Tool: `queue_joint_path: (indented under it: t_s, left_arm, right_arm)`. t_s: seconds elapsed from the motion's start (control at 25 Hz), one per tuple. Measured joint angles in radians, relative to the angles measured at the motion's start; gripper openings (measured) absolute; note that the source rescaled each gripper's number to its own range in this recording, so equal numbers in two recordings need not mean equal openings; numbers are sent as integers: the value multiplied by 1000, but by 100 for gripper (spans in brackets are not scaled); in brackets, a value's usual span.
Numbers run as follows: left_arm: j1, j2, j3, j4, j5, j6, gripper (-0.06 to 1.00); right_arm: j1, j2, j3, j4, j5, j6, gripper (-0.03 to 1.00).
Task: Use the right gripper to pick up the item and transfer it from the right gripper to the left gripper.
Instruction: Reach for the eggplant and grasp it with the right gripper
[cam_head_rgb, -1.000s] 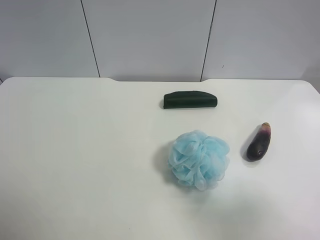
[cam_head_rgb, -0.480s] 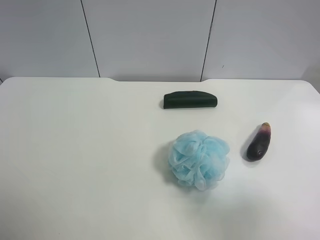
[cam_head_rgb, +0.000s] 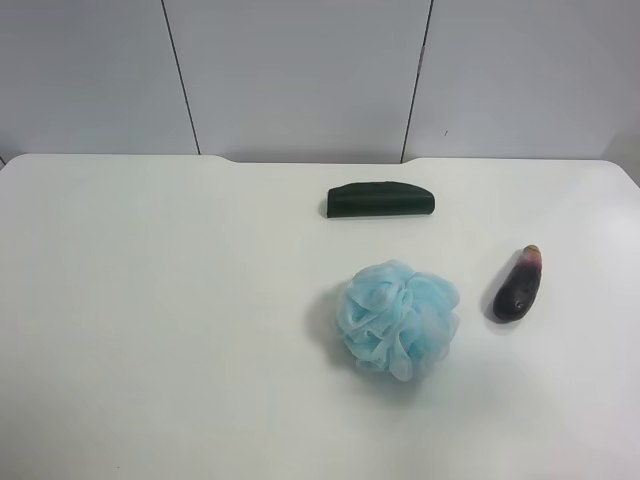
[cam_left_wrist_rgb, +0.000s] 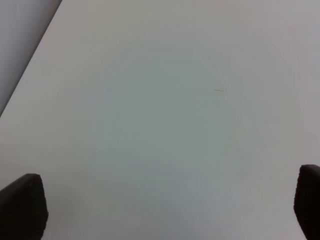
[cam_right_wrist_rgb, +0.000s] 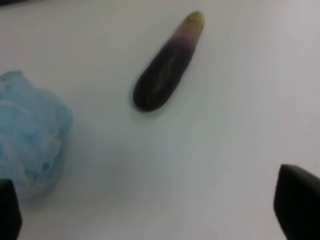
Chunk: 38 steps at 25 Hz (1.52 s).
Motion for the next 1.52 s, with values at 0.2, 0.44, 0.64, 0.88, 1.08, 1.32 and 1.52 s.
queue_joint_path:
  t_s: [0.2, 0.44, 0.64, 0.88, 1.08, 1.32, 1.52]
  left_arm:
    - [0, 0, 0, 0, 0, 0, 100]
    - [0, 0, 0, 0, 0, 0, 100]
    - [0, 0, 0, 0, 0, 0, 100]
    - [0, 0, 0, 0, 0, 0, 100]
    - [0, 0, 0, 0, 0, 0, 100]
    - [0, 0, 0, 0, 0, 0, 100]
    - [0, 0, 0, 0, 0, 0, 100]
  right_arm:
    - [0, 249, -87, 0, -2, 61, 100]
    - [0, 518, -156, 0, -47, 175, 100]
    - [0, 690, -161, 0, -115, 229, 100]
    - [0, 868, -162, 0, -143, 264, 100]
    - [0, 987, -169, 0, -176, 288, 100]
    - [0, 1134, -254, 0, -183, 307, 100]
    - [0, 1223, -288, 0, -210, 310, 100]
